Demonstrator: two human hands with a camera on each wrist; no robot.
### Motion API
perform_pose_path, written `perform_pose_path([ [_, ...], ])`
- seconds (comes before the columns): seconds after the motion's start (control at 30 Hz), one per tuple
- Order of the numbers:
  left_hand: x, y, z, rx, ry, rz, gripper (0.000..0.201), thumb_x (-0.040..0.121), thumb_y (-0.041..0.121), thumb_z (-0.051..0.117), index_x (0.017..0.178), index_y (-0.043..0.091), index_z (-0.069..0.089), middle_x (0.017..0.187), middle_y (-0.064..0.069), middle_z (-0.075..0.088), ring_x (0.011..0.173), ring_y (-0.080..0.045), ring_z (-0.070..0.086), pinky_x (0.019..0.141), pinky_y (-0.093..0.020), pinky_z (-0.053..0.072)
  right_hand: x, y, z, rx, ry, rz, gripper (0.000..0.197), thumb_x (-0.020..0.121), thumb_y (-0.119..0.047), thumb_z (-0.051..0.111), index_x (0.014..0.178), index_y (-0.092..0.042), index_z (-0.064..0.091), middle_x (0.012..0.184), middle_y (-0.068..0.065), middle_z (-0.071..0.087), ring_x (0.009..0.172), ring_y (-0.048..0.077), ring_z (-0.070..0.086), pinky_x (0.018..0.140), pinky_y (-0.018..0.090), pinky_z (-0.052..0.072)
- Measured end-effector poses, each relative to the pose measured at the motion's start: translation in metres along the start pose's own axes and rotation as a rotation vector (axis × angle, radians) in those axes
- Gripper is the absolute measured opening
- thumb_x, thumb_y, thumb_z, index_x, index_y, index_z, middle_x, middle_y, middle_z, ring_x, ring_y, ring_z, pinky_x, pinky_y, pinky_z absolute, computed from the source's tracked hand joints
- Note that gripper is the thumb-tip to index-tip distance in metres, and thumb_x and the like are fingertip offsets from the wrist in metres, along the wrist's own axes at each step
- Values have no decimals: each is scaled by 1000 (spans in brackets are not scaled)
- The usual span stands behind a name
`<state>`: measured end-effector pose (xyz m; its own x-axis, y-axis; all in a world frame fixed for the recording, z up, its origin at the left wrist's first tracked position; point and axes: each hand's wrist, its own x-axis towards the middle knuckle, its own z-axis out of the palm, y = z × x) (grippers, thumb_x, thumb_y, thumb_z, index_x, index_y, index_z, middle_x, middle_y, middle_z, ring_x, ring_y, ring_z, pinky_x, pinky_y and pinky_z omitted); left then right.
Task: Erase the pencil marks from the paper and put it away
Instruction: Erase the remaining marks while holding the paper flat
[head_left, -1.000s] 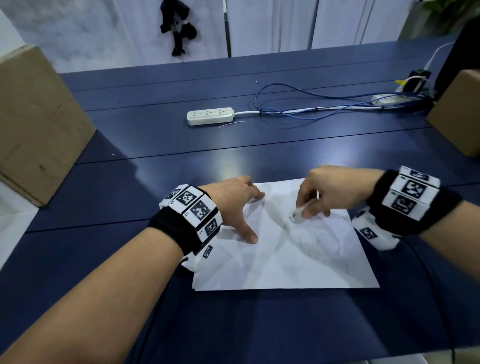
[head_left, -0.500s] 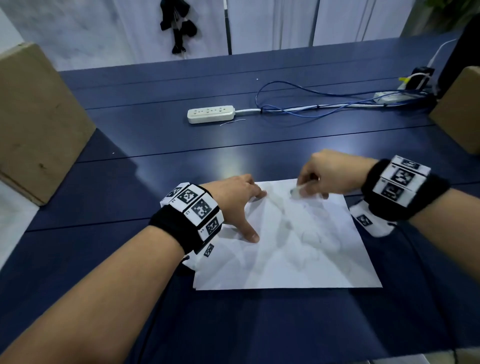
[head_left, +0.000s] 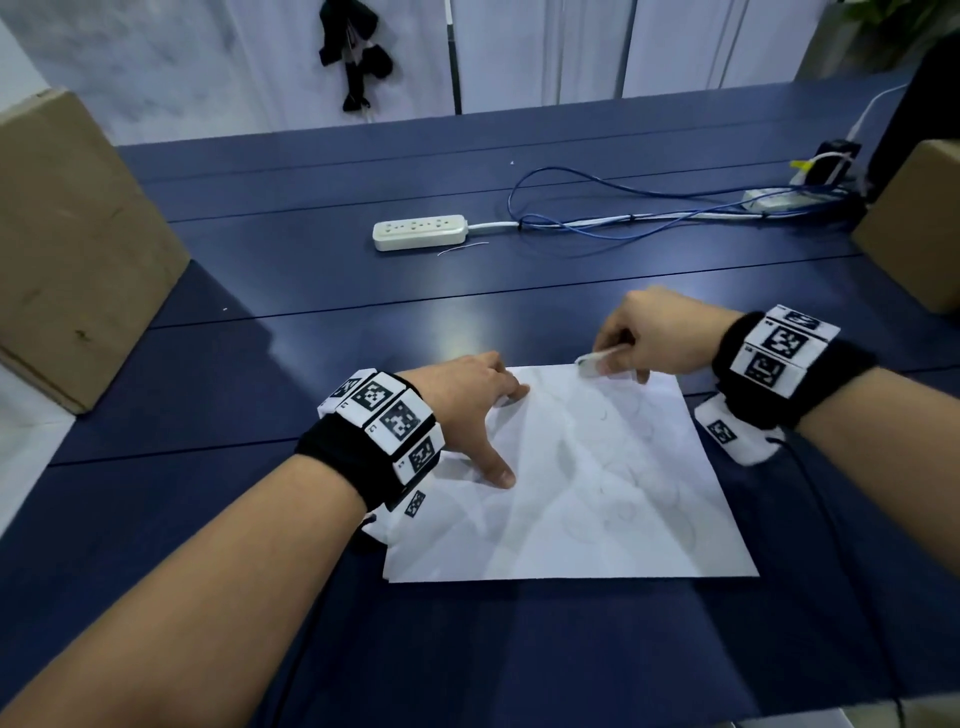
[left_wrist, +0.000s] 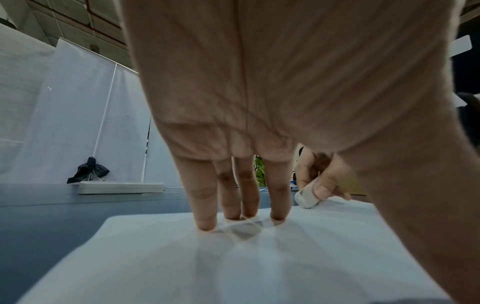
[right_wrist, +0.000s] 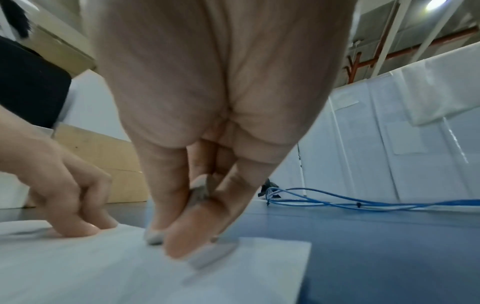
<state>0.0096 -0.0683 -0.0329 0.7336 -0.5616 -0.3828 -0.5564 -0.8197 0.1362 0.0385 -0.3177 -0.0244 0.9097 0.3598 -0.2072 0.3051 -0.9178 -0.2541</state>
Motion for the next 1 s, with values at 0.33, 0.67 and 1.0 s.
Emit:
perform_pose_path([
  [0.33,2,-1,1,-3,-10,-12,98,60,60,83,142,24,42,131,8,38,118,-13,46,91,-27,43,-15,-9,1,3,-140,-58,19,83,-44,72,86,-25,76,61,-7,71,54,4,67,65,20,47],
  [0.67,1,-3,2,-22,-11,-36,104,57,61,84,145,27,40,132,11,37,123,-11,45,98,-38,47,-38,-14,6,60,-279,-101,11,81,-32,76,91,-28,78,74,-8,73,53,12,65,61,21,54],
  [1.0,0,-1,1,-12,-16,-29,104,59,60,84,146,27,37,133,9,37,125,-12,44,100,-37,45,-28,-5,8,-55,-129,-140,20,82,-42,74,98,-30,77,88,-14,73,75,4,58,77,24,48],
])
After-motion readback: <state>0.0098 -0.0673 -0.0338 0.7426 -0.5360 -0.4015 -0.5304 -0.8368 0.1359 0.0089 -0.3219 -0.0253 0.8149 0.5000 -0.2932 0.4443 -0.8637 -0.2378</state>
